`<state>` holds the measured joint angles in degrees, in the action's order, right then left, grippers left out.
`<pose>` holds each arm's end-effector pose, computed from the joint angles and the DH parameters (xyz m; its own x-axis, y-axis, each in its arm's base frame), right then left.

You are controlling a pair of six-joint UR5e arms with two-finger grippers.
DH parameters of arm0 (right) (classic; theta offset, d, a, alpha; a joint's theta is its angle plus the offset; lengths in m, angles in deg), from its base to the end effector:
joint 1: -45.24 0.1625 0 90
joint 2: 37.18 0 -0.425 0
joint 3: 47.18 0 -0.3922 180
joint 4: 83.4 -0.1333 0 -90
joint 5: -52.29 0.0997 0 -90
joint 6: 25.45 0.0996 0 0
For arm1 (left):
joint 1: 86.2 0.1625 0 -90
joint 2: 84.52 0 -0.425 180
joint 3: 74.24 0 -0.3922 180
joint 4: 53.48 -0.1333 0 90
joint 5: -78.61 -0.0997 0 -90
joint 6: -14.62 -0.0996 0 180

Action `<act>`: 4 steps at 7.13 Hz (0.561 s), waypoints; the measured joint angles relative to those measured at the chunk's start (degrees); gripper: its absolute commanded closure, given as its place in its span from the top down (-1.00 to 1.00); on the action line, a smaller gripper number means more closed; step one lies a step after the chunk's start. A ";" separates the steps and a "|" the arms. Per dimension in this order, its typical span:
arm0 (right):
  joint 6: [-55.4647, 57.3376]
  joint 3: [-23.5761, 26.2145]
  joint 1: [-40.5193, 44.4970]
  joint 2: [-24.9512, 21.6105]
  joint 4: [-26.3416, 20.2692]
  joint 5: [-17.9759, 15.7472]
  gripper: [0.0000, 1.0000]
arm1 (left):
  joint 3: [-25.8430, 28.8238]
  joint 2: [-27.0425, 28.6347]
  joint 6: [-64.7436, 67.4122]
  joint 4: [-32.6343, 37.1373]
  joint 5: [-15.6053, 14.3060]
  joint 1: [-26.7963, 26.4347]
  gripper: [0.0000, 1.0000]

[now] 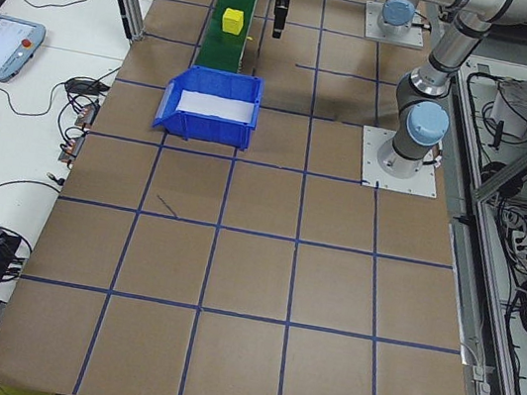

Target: Move block left to right into plate

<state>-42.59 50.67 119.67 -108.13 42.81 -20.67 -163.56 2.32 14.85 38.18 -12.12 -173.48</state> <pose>-0.0051 -0.6238 0.3089 -0.9703 -0.0786 -0.2287 -0.0221 0.9706 -0.2398 -0.1095 -0.4770 0.5174 -0.9986 -0.0519 -0.0126 -0.0514 0.9979 -0.0381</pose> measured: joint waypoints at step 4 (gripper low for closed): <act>5.25 -3.54 0.88 3.76 -0.03 5.44 1.00 | -0.05 -0.17 0.04 0.09 -0.24 0.00 1.00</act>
<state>-37.34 47.13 120.55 -104.38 42.78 -15.24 -163.61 2.15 14.89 38.28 -12.36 -173.49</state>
